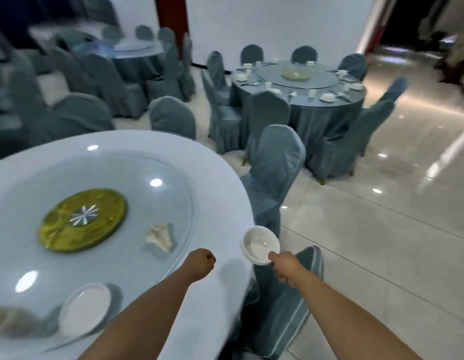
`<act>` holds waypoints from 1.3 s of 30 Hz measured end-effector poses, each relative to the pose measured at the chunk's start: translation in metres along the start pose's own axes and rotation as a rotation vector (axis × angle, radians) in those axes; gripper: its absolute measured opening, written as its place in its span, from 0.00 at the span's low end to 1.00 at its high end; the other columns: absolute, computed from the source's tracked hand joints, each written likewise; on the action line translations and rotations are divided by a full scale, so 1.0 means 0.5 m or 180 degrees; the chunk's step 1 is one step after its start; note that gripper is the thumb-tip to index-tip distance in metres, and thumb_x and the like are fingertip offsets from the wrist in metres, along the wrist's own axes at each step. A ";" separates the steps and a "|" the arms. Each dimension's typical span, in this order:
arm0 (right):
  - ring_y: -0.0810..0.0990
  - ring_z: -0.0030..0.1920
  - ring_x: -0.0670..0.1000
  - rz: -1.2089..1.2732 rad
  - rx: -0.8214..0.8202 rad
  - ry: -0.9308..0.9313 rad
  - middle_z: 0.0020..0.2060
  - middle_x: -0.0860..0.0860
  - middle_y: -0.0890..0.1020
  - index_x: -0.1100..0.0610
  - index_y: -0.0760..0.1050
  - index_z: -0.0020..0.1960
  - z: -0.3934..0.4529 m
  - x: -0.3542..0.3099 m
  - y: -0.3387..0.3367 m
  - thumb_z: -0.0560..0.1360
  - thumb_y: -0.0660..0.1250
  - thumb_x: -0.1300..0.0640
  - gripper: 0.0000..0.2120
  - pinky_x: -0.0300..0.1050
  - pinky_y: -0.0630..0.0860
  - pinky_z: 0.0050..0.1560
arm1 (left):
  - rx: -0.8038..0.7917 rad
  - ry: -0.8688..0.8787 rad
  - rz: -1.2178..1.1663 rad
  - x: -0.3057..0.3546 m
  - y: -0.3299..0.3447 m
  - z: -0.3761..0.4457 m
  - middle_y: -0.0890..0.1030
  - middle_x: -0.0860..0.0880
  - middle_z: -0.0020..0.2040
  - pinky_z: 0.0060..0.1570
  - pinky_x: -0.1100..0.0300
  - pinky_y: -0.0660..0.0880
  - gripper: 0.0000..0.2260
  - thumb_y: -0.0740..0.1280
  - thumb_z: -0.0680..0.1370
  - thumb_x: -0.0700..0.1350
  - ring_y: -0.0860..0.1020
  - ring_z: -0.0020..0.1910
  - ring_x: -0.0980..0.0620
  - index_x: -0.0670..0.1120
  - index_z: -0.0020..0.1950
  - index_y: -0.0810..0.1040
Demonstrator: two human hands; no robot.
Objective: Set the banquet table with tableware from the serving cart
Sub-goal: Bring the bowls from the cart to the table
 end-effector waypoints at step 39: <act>0.66 0.27 0.50 -0.1395 -0.1102 0.0259 0.31 0.54 0.71 0.62 0.73 0.45 0.153 -0.140 0.807 0.81 0.61 0.53 0.13 0.39 0.62 0.26 | 0.0978 -0.1305 -0.1056 -0.598 -0.267 -0.053 0.84 0.50 0.49 0.56 0.59 0.74 0.13 0.59 0.79 0.43 0.80 0.50 0.49 0.50 0.52 0.83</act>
Point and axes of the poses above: each hand's wrist, its own z-axis towards the middle knuckle, its own y-axis out of the palm, x = y × z, the point moved 1 cm from there along z, towards the middle knuckle
